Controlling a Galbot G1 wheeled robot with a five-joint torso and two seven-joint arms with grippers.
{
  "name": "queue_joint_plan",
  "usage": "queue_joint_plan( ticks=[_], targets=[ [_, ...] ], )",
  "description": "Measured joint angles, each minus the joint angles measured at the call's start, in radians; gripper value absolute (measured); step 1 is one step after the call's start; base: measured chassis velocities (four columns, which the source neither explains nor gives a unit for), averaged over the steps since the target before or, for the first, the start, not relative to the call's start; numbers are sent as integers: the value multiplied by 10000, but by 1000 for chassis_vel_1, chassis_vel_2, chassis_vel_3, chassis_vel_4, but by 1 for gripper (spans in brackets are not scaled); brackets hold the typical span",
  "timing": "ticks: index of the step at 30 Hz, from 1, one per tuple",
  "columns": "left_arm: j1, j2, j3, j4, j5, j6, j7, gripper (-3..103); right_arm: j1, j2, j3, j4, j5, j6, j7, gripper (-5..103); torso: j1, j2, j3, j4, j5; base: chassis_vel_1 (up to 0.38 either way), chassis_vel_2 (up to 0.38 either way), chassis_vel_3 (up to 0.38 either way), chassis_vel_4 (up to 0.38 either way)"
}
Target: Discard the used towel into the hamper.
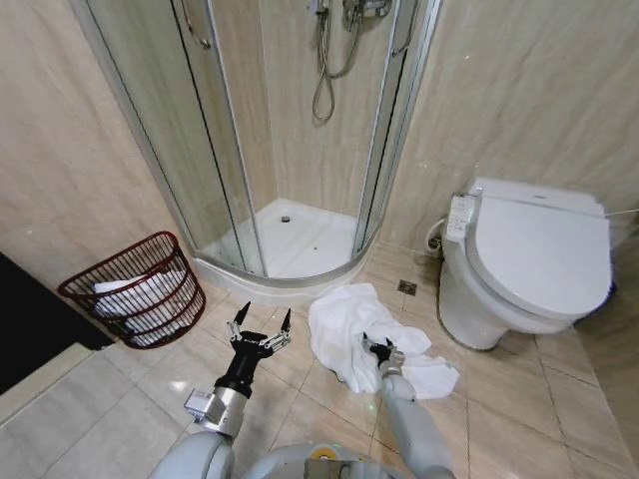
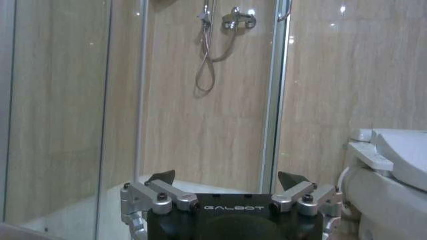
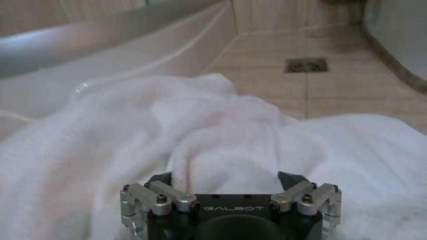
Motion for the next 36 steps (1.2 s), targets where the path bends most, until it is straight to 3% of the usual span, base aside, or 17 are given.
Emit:
queue_joint_plan(
  ticks=[4, 15, 19, 26, 31, 36],
  targets=[
    [0, 0, 0, 0, 0, 0, 0, 100, 149, -226, 152, -583, 0, 19, -203, 102, -1, 12, 10, 1, 1, 0, 0, 0, 0],
    [0, 0, 0, 1, 0, 0, 0, 100, 33, -281, 216, -517, 66, 133, -650, 68, -1, 33, 26, 0, 1, 0, 0, 0, 0],
    [0, 0, 0, 0, 0, 0, 0, 100, 4, -227, 215, -424, 53, 131, -667, 64, -1, 37, 29, -1, 0, 0, 0, 0, 0],
    [0, 0, 0, 0, 0, 0, 0, 100, -120, -60, 282, -222, -50, 129, -702, 41, -1, 44, 35, 0, 0, 0, 0, 0, 0],
    [1, 0, 0, 0, 0, 0, 0, 100, -190, -39, 309, -154, -64, 139, -724, 33, -1, 47, 36, 0, 0, 0, 0, 0, 0],
    [0, 0, 0, 0, 0, 0, 0, 100, -249, -19, 359, -87, -85, 165, -771, 18, -1, 50, 39, 0, 0, 0, 0, 0, 0]
  ],
)
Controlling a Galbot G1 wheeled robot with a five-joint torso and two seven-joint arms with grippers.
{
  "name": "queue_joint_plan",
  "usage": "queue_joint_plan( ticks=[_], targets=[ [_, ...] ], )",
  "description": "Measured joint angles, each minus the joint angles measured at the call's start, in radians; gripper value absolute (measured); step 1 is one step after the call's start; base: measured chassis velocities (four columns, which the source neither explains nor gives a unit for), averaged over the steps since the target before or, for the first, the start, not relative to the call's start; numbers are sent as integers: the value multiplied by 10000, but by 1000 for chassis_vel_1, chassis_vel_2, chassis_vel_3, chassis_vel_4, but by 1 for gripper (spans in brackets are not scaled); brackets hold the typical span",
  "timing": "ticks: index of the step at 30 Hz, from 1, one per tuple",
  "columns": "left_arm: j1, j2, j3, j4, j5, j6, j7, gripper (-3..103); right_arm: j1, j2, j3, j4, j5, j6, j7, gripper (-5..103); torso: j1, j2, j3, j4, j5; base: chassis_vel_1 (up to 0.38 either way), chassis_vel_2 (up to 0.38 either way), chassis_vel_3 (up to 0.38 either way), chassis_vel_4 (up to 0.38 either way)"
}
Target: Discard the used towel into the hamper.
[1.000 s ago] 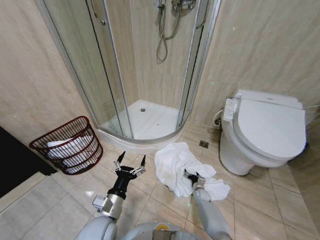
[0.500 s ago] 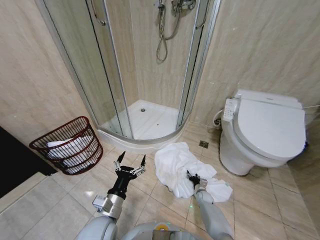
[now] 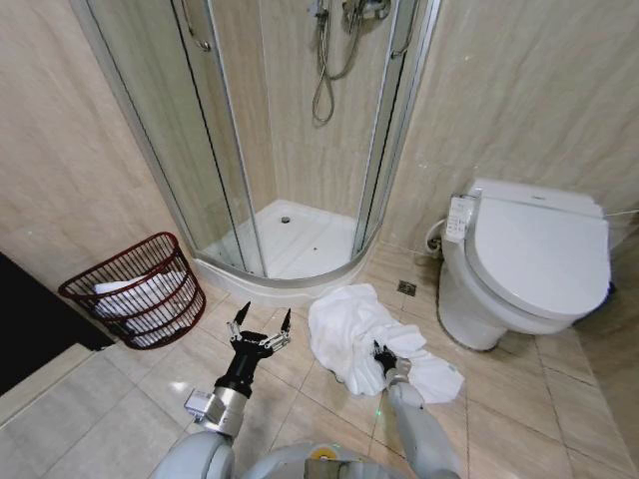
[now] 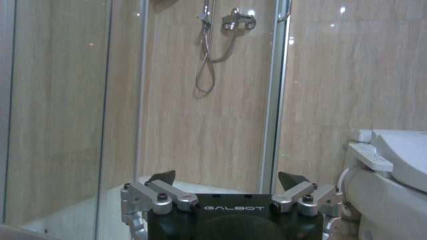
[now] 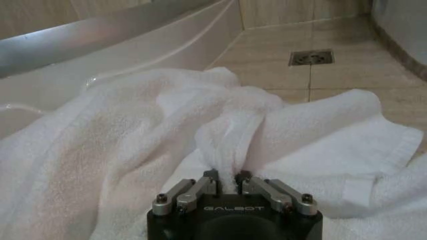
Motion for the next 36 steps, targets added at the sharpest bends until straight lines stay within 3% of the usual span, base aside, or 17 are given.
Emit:
queue_joint_plan(
  ticks=[4, 10, 14, 15, 18, 20, 24, 26, 36],
  targets=[
    [0, 0, 0, 0, 0, 0, 0, 100, -36, 18, 51, 36, -96, 99, -67, 8, 0, 1, 2, 0, 0, 0, 0, 0, 0],
    [0, 0, 0, 0, 0, 0, 0, 100, -190, 73, 204, 376, -451, 465, -157, 8, 0, 3, 3, 1, 1, 0, 0, 0, 0],
    [0, 0, 0, 0, 0, 0, 0, 100, -533, 101, 379, 1079, -1174, 1022, -234, 8, 0, 4, 4, 0, 1, 0, 0, 0, 0],
    [0, 0, 0, 0, 0, 0, 0, 100, -801, 104, 422, 1735, -1566, 1274, -242, 8, 0, 4, 4, 0, 2, 0, 0, 0, 0],
    [1, 0, 0, 0, 0, 0, 0, 100, -1078, 103, 425, 2409, -1713, 1357, -245, 8, 0, 5, 4, 1, 2, 0, 0, 0, 0],
    [1, 1, 0, 0, 0, 1, 1, 100, -1789, 76, 392, 4107, -1788, 1408, -245, 8, 0, 6, 5, 0, 3, 0, 0, 0, 0],
    [0, 0, 0, 0, 0, 0, 0, 100, -2603, -33, 333, 5681, -1788, 1416, -246, 8, 0, 8, 5, 1, -1, 0, 0, 0, 0],
    [0, 0, 0, 0, 0, 0, 0, 100, -3398, -212, 320, 7515, -1695, 1419, -260, 8, -1, 8, 5, 1, -2, 0, 0, 0, 0],
    [0, 0, 0, 0, 0, 0, 0, 100, -4771, -712, 521, 11590, -852, 1422, -302, 8, -1, 9, 5, 1, 1, 0, 0, 0, 0]
  ],
)
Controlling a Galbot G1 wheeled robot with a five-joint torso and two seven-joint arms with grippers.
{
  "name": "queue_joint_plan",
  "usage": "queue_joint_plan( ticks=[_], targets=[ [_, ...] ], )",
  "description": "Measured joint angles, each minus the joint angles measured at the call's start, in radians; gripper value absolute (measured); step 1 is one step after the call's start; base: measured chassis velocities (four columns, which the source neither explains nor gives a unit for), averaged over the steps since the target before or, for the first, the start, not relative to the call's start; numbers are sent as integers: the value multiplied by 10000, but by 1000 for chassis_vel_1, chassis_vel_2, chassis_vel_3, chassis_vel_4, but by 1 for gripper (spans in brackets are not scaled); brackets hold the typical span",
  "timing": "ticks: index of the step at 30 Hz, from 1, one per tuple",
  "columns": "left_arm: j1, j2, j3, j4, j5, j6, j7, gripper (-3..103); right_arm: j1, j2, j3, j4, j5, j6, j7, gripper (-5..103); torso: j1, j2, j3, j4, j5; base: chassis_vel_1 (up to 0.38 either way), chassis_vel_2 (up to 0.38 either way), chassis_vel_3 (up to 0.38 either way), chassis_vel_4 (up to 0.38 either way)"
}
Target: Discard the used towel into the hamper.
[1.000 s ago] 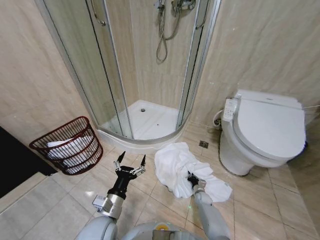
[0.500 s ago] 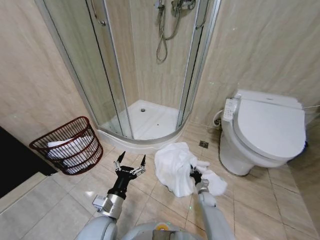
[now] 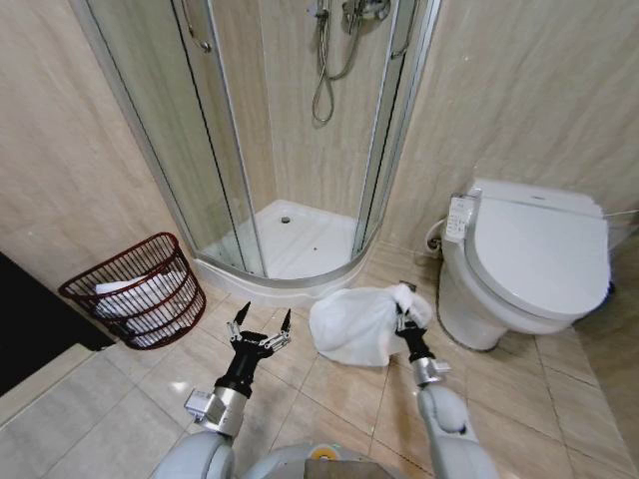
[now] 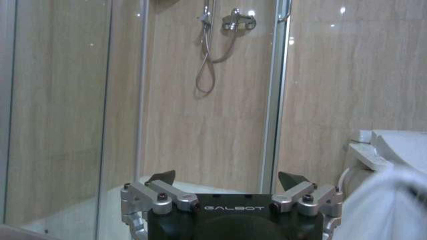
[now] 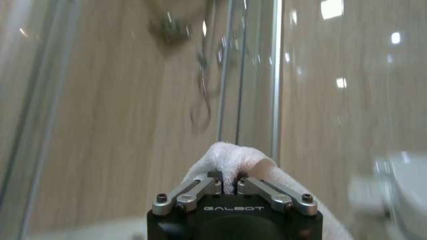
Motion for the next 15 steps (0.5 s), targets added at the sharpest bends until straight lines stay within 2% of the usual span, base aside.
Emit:
queue_joint_plan(
  ticks=[2, 6, 15],
  targets=[
    [0, 0, 0, 0, 0, 0, 0, 100, -455, -295, 216, 1311, 382, -187, -18, 8, 0, 0, 0, -2, 0, 0, 0, 0, 0],
    [0, 0, 0, 0, 0, 0, 0, 100, -928, -622, 466, 2644, 773, -268, 6, 8, 0, 0, 1, 0, 0, 0, 0, 0, 0],
    [0, 0, 0, 0, 0, 0, 0, 100, -1464, -909, 999, 4907, 1078, -335, 215, 8, 0, 0, 1, 0, 0, 0, 0, 0, 0]
  ],
)
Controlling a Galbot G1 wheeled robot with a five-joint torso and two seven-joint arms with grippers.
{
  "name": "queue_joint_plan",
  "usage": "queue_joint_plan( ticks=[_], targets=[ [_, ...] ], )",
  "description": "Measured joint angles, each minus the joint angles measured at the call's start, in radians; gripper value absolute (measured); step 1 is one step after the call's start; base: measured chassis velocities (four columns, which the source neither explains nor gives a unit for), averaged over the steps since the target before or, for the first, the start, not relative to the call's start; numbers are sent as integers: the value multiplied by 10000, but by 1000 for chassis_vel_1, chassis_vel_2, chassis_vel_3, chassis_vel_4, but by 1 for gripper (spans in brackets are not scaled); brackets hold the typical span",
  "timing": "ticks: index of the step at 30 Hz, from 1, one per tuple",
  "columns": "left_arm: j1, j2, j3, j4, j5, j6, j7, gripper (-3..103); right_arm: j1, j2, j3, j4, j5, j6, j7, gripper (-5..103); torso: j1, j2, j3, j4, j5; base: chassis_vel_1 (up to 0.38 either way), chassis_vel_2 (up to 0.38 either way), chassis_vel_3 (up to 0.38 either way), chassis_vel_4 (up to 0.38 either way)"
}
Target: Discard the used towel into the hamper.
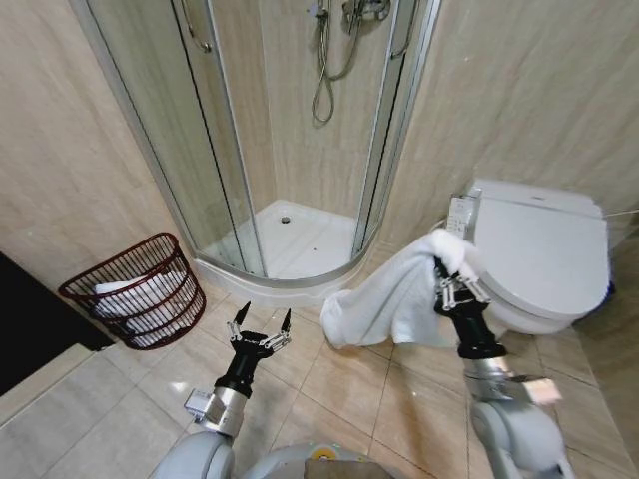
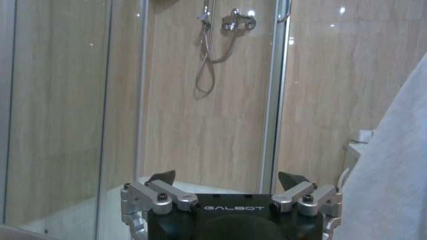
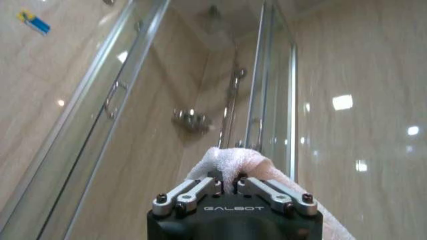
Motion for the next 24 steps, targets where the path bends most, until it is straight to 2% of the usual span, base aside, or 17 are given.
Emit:
queue_joint_plan(
  ticks=[5, 6, 10, 17, 24],
  targets=[
    [0, 0, 0, 0, 0, 0, 0, 100, -20, -53, 514, 553, 276, -29, 10, 8, 0, 0, 0, 0, 1, 0, 0, 0, 0],
    [0, 0, 0, 0, 0, 0, 0, 100, -69, -158, 956, 715, 504, -29, 11, 8, 0, 1, 0, -1, -3, 0, 0, 0, 0],
    [0, 0, -1, 0, 0, 0, 0, 100, -129, -257, 1466, 729, 830, -66, 35, 8, 4, 45, 34, -1, 3, 0, 0, 0, 0],
    [0, 0, 0, 0, 0, 0, 0, 100, -267, -508, 2556, 698, 1452, -8, 157, 8, 59, 359, 285, 0, 0, 0, 0, 0, 0],
    [0, 0, 0, 0, 0, 0, 0, 100, -276, -758, 2944, 654, 1843, -170, 323, 8, 120, 599, 471, -1, 0, 0, 0, 0, 0]
  ],
)
